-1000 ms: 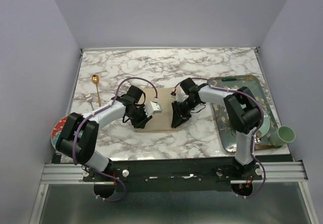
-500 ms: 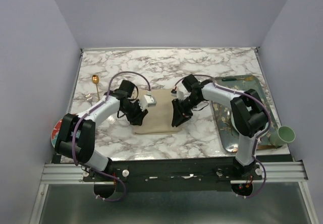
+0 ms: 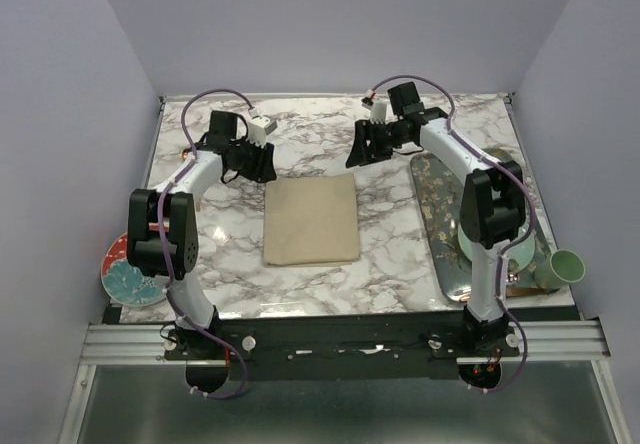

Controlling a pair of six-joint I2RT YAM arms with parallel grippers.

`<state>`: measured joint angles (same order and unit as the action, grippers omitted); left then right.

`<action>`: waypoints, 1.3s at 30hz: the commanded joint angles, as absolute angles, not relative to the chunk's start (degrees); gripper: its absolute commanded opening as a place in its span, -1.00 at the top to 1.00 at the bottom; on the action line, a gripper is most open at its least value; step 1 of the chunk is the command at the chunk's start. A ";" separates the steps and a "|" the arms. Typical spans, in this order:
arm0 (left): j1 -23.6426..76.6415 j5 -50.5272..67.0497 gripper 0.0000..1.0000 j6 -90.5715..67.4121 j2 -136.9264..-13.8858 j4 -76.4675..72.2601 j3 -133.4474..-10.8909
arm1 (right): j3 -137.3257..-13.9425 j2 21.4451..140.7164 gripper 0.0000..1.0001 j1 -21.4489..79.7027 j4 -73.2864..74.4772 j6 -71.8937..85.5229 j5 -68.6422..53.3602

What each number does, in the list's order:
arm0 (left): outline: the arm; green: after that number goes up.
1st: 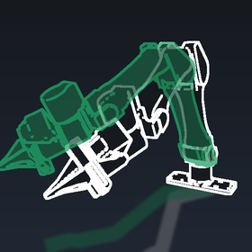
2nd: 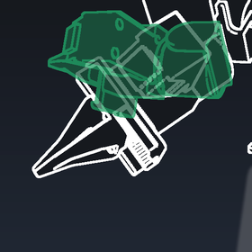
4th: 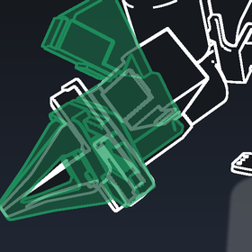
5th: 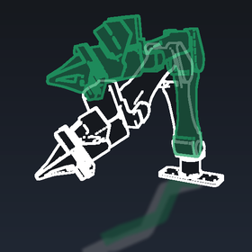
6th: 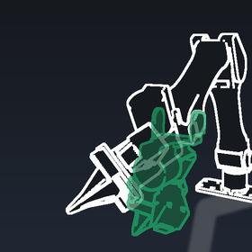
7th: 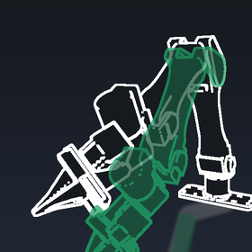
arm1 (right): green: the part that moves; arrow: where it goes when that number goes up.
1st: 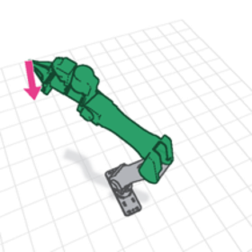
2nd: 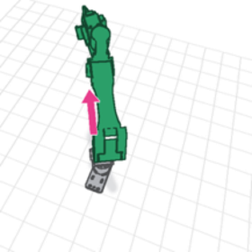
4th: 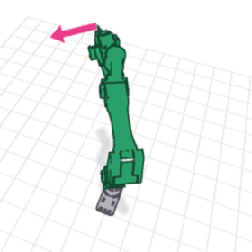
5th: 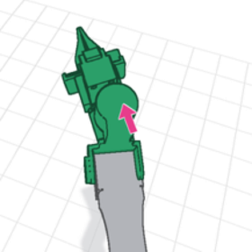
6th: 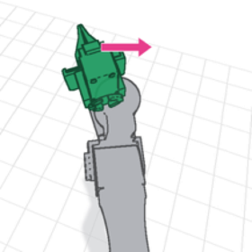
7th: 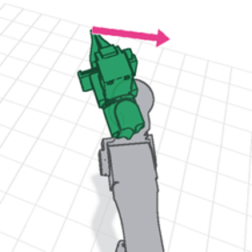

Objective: Fold the napkin into a case and place the utensils inside
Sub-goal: Pick up the lower triangle-folded napkin from the center of the board.

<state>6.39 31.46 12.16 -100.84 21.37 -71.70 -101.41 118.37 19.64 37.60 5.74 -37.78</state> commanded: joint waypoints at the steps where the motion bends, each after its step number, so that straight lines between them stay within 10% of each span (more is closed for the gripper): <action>1: 5.89 27.43 -0.03 3.79 -104.67 17.67 -74.44 | -105.29 125.68 -0.31 19.34 36.04 7.12 -34.54; 20: 4.31 26.72 -0.03 1.05 -108.63 19.42 -76.20 | -107.93 135.17 -0.22 19.34 32.87 10.19 -36.74; 39: 1.06 29.18 -0.03 0.26 -107.23 19.77 -74.97 | -99.05 124.63 0.99 21.44 28.12 0.89 -42.28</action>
<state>1.93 27.27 0.64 -108.05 19.51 -74.89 -100.92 128.73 19.81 29.89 6.50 -40.88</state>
